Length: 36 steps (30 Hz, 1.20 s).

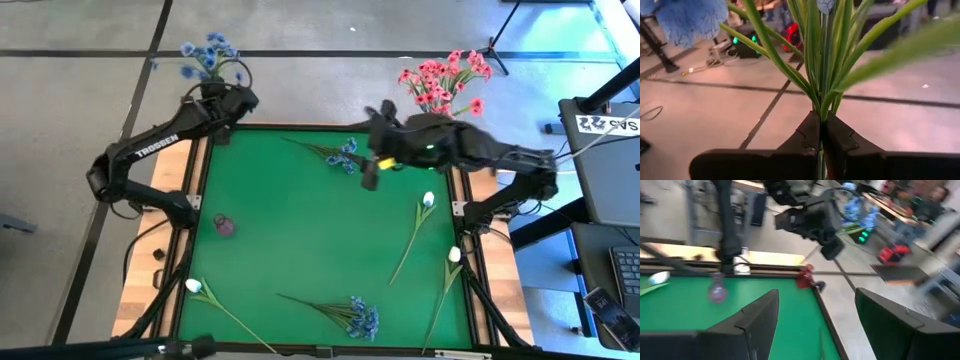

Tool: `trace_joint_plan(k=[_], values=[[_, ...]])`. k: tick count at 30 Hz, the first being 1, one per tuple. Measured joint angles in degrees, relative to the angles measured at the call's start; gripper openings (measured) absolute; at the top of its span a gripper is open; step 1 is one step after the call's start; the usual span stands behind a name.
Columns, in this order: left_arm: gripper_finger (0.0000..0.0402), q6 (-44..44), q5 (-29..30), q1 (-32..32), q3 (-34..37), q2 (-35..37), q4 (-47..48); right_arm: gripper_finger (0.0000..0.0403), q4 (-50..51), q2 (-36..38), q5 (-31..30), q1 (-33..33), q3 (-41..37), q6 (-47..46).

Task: Sort flowers into vase by color
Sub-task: Put the middle blue flowers into the red vase

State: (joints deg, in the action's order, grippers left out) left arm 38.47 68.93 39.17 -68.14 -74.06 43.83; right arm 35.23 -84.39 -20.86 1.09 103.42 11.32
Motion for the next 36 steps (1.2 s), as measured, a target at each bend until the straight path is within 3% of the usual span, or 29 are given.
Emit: trace_joint_plan(k=[6, 13, 16, 20, 25, 28, 36], values=[[0.0001, -9.56, -1.4, 8.19, 9.2, 0.17, -20.54, 0.0262, -1.16, -3.75, -3.81, -0.01, 0.0, -6.32], [0.0001, -20.65, -6.99, 12.35, 15.92, 0.3, -39.86, 0.0262, -2.06, -3.97, -10.85, -0.3, -0.02, -7.41], [0.0003, -22.36, -7.57, 12.69, 17.11, 0.16, -41.77, 0.0262, -3.94, -3.99, -12.57, -1.97, -0.02, -5.42], [0.0005, -26.4, -7.51, 12.71, 17.14, 0.26, -44.7, 0.0262, -5.8, -3.97, -10.46, -5.15, 0.0, -4.65], [0.0005, -41.43, -15.31, 13.79, 17.12, 0.21, -52.99, 0.0262, -7.06, -3.97, -5.19, -9.09, 0.0, -4.59], [0.0003, -47.59, -16.49, 14.59, 17.12, 0.21, -53.25, 0.0262, -7.89, -3.97, -2.77, -10.53, 0.0, -4.59], [0.0003, -39.2, -19.16, 16.03, 18.08, 0.21, -49.75, 0.0262, -8.38, -3.97, -2.0, -11.01, 0.0, -3.09]])
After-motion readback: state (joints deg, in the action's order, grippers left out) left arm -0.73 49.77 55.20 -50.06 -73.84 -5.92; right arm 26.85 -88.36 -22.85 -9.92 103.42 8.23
